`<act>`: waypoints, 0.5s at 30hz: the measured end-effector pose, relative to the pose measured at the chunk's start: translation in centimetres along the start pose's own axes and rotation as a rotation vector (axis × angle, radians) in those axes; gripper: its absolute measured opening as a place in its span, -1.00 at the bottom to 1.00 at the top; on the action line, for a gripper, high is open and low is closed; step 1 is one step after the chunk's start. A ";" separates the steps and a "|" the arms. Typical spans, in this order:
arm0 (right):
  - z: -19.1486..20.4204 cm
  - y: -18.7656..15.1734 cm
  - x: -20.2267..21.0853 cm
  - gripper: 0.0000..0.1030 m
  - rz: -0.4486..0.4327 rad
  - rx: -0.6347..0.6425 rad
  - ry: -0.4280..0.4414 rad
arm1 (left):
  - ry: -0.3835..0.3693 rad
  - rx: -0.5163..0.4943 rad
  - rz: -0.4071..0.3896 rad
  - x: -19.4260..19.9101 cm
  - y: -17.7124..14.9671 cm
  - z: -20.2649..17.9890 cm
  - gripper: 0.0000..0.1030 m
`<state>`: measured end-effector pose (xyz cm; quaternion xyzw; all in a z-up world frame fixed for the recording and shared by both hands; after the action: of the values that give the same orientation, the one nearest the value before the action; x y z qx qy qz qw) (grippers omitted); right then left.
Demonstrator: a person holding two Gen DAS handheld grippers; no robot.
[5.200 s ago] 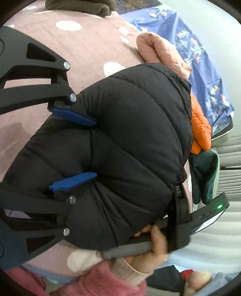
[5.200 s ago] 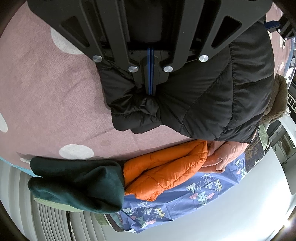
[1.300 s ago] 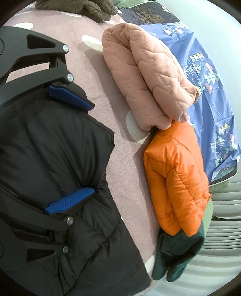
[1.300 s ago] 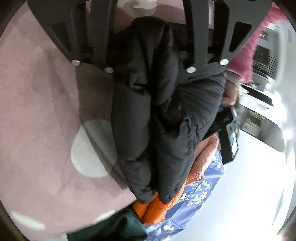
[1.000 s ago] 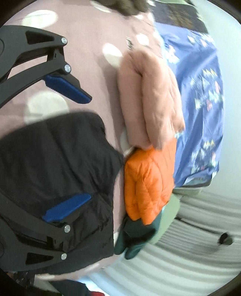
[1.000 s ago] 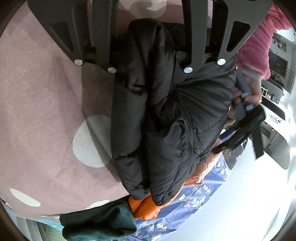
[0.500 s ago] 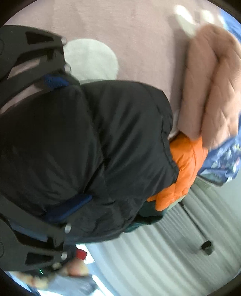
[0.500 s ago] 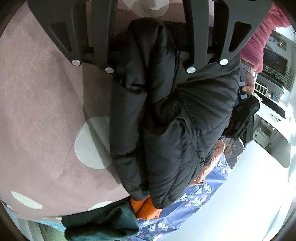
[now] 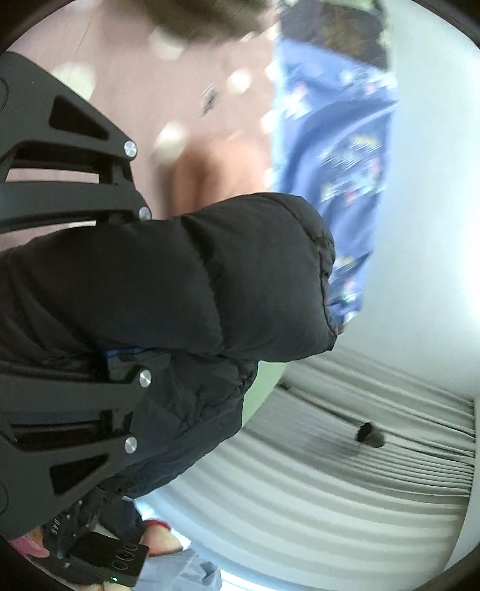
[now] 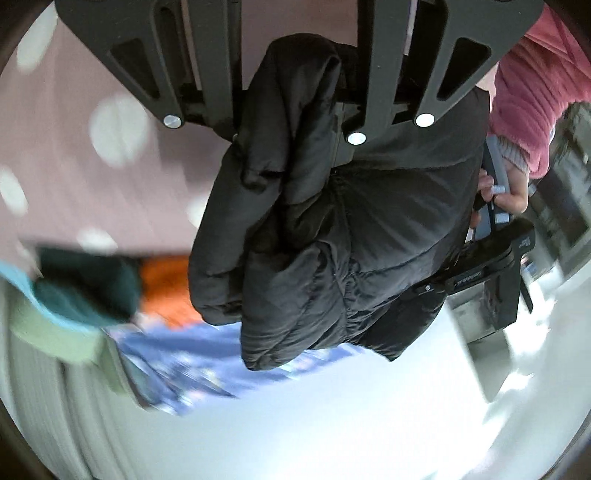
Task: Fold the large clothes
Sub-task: 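Lift the black jacket bundle with both tools and carry it beside the pink garment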
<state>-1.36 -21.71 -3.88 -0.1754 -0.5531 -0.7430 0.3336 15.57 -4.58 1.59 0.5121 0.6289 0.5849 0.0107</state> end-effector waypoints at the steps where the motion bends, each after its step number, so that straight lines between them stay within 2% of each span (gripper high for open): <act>1: 0.8 1.2 -0.4 -0.65 -0.009 0.034 0.013 | 0.031 -0.006 -0.017 1.4 0.7 0.6 -0.28; 5: 5.2 7.9 -4.2 -0.65 -0.036 0.170 0.093 | 0.231 -0.035 -0.083 6.0 5.0 3.5 -0.28; 7: 7.0 11.2 -6.7 -0.65 -0.034 0.205 0.120 | 0.303 -0.037 -0.090 6.9 7.0 5.1 -0.28; 10: 8.7 16.0 -11.1 -0.65 -0.013 0.229 0.156 | 0.440 -0.022 -0.081 7.0 10.7 8.7 -0.28; 12: 9.7 19.1 -14.8 -0.65 0.008 0.239 0.168 | 0.504 -0.022 -0.071 6.2 12.8 11.0 -0.28; 15: 9.9 21.9 -19.6 -0.65 0.047 0.221 0.192 | 0.589 -0.025 -0.049 4.5 15.4 14.6 -0.28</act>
<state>26.71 -10.12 2.47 -0.0786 -0.5926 -0.6830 0.4197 32.15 5.76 11.11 0.3048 0.6101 0.7155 -0.1517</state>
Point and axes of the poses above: each gripper's, at about its wrist camera, not at the fingertips, and x roughly against the way its jaws point, z to its left, y to its top, the point moved 2 cm from there along -x, roughly the way its jaws point, and after that the axes turned 14 degrees about z, right-handed, at the moved point
